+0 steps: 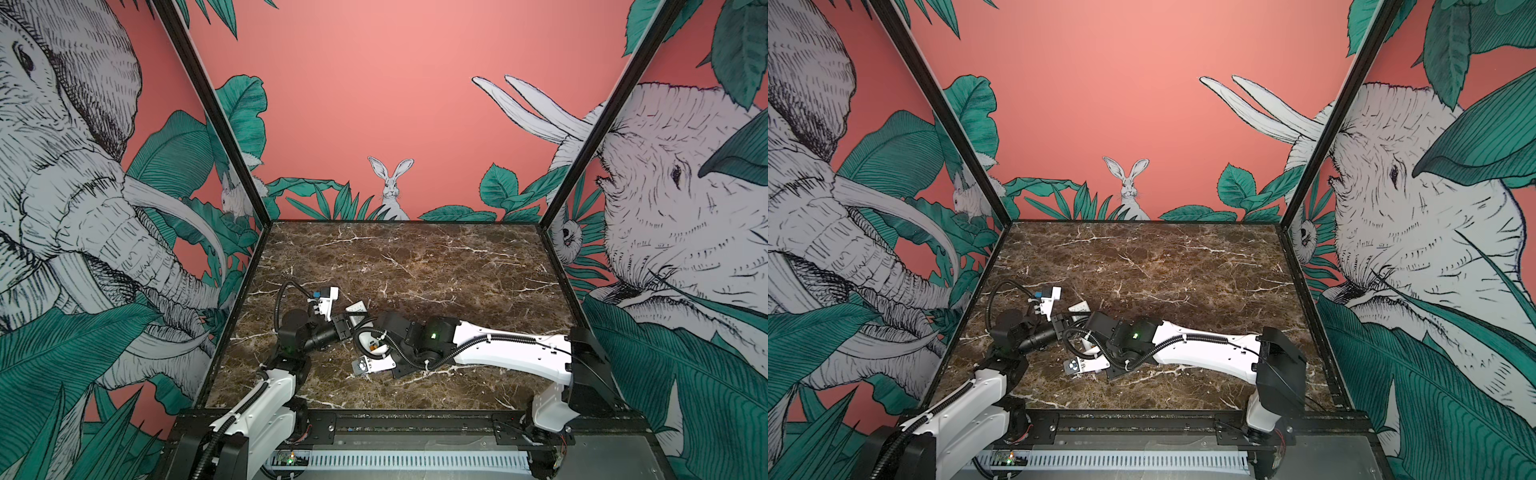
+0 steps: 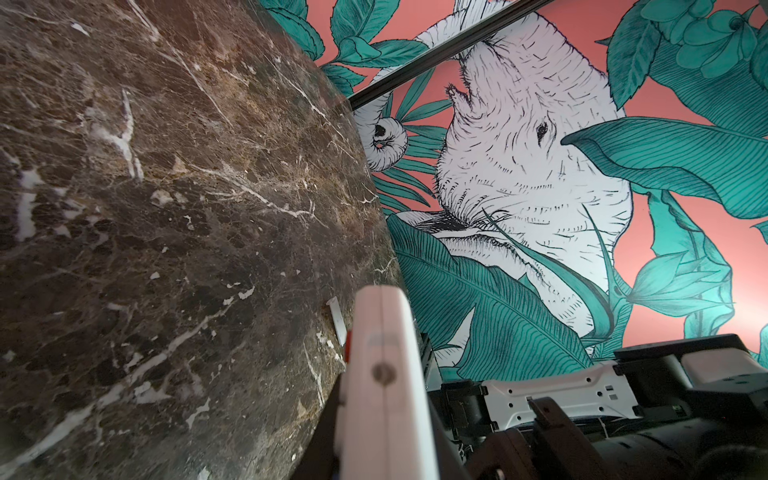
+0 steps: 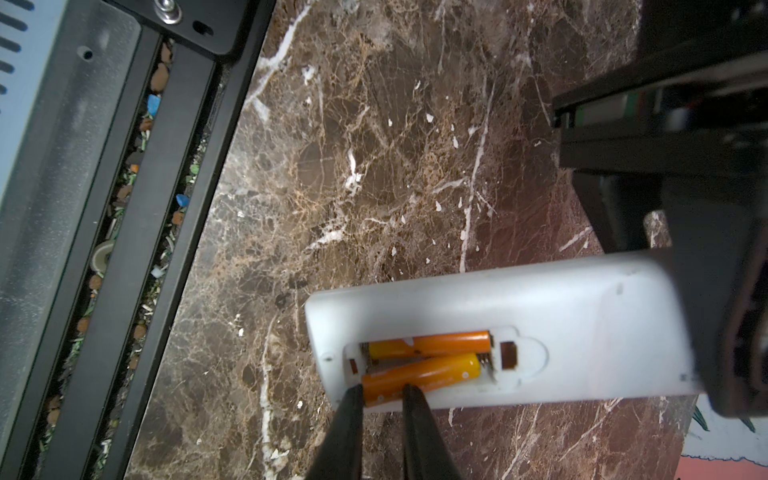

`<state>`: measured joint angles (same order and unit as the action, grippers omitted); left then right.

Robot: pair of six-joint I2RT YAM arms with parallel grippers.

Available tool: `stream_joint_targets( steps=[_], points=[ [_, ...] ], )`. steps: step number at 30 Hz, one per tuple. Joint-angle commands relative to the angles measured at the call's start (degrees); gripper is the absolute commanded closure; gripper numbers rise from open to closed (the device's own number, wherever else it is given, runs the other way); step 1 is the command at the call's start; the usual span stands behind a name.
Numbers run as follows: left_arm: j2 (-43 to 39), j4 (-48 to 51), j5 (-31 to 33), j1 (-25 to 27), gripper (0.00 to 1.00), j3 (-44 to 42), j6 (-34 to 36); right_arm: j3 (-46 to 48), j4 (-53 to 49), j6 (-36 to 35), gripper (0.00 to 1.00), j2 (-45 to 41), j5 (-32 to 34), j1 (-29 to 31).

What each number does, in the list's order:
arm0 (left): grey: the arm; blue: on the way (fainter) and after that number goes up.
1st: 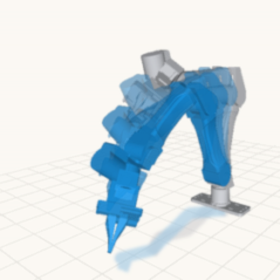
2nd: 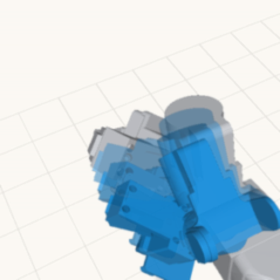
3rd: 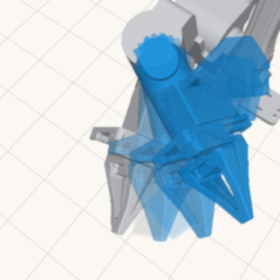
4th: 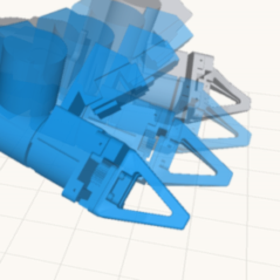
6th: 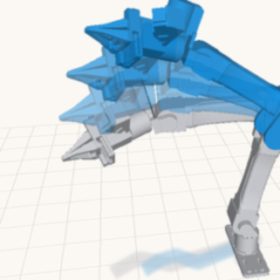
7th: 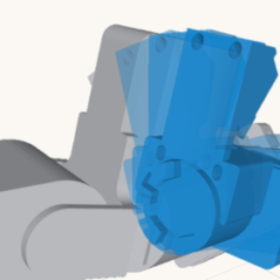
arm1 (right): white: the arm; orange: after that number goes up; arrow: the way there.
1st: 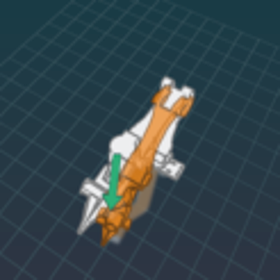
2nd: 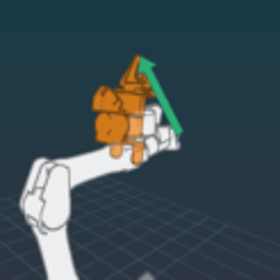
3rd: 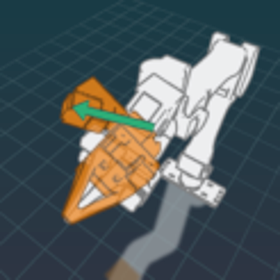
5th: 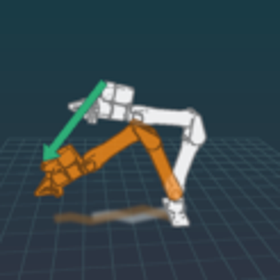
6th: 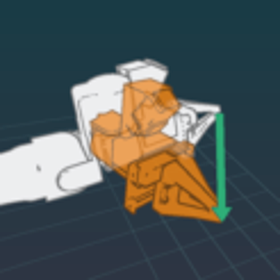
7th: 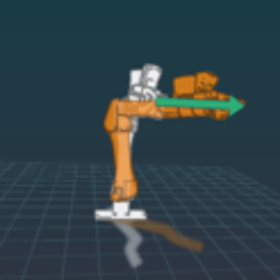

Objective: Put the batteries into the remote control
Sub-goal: 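Press both orange batteries down into the compartment with the right gripper fingers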

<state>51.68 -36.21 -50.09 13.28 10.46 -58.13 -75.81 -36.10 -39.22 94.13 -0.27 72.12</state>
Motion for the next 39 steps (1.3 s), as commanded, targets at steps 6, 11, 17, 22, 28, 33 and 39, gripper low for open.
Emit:
stream_joint_targets(
  steps=[6,11,17,22,28,33,39],
  points=[
    [-0.88,-1.75,-1.54,-0.18,1.00,1.59,-0.84,-0.22,3.00,-0.44,0.82,1.74,2.07,0.30],
    [-0.64,-2.17,-1.68,-0.20,1.00,1.54,-1.04,-0.18,4.14,-0.25,0.85,2.05,2.64,0.30],
    [-0.68,-2.28,-1.72,-0.18,1.00,1.42,-1.07,-0.20,5.25,-0.02,0.86,2.64,3.50,0.30],
    [-0.57,-2.40,-1.74,-0.18,1.00,1.74,-1.26,-0.53,5.42,-0.15,0.86,3.24,3.58,0.31],
    [-0.68,-2.70,-1.78,-0.18,1.00,1.59,-1.46,-1.16,5.07,-0.46,0.88,3.96,4.27,0.30],
    [-0.64,-2.81,-1.79,-0.18,1.00,1.53,-1.46,-1.71,4.90,-0.68,0.89,4.57,4.64,0.30],
    [-0.64,-2.84,-1.70,-0.18,1.00,1.53,-1.42,-1.80,4.90,-0.56,0.90,4.76,4.70,0.30]
  ],
)
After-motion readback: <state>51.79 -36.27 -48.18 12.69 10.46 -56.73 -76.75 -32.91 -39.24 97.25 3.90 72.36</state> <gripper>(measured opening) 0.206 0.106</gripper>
